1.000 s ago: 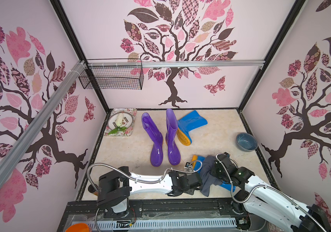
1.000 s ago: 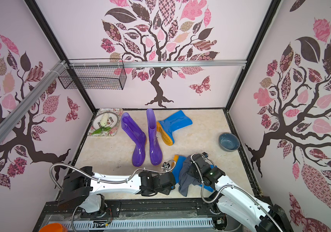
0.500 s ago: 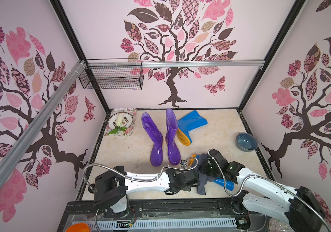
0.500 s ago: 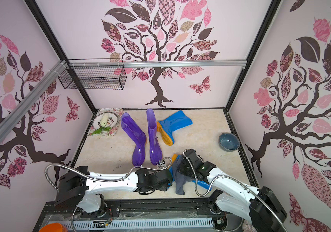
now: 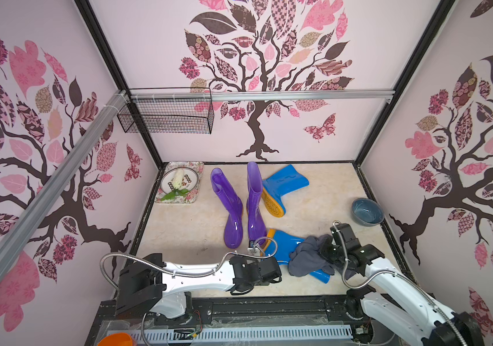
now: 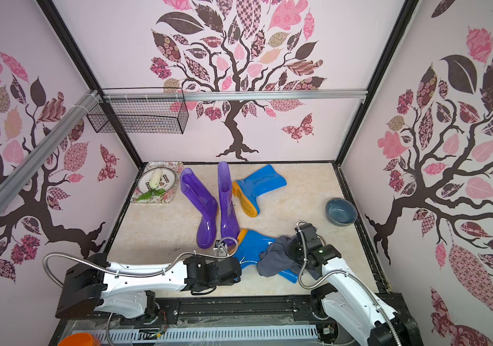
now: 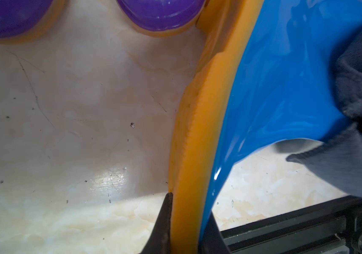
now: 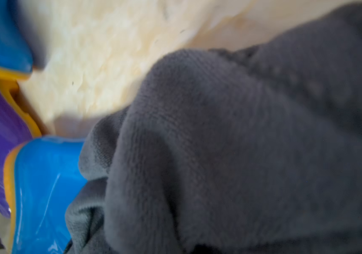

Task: Wipe the rubber boots with a cloth
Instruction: Wipe the dirt off the rubber boot.

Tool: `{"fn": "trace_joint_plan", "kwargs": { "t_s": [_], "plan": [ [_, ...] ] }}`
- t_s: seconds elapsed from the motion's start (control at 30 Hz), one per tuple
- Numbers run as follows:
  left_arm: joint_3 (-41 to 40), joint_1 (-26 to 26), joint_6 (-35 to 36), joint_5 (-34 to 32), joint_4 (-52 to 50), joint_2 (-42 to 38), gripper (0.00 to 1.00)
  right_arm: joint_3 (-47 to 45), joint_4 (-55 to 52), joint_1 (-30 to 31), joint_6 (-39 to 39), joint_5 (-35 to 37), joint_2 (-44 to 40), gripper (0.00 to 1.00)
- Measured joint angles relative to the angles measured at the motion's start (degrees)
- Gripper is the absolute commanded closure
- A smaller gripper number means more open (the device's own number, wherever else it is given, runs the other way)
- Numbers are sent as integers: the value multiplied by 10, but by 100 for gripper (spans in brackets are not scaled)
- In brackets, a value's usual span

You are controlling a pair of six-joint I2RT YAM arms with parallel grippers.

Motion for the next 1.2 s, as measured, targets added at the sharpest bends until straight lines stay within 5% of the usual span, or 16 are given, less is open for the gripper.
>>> {"fn": "trace_joint_plan", "kwargs": {
  "t_s": [0.13,0.3,0.43,0.57,0.73,0.83,1.0,1.2],
  "plan": [
    [7,-3,0,-4,-3,8,100,71,43,132,31,-15,48,100],
    [7,-5,0,-5,-3,9,100,43,106,136,73,-15,88,100],
    [7,-6,0,-7,-1,10,100,-3,69,121,105,28,54,100],
    [7,-7,0,-7,1,11,100,-35,-6,53,99,66,-65,100],
    [9,-7,2,-7,1,12,100,-27,-37,-21,38,38,-91,100],
    [14,-7,3,-7,-2,16,100,-11,-22,47,23,12,-53,100],
    [18,-7,4,-5,-5,19,100,42,58,248,33,0,50,100],
    [18,-7,4,-3,-2,19,100,18,111,266,58,21,116,100]
  ]
}}
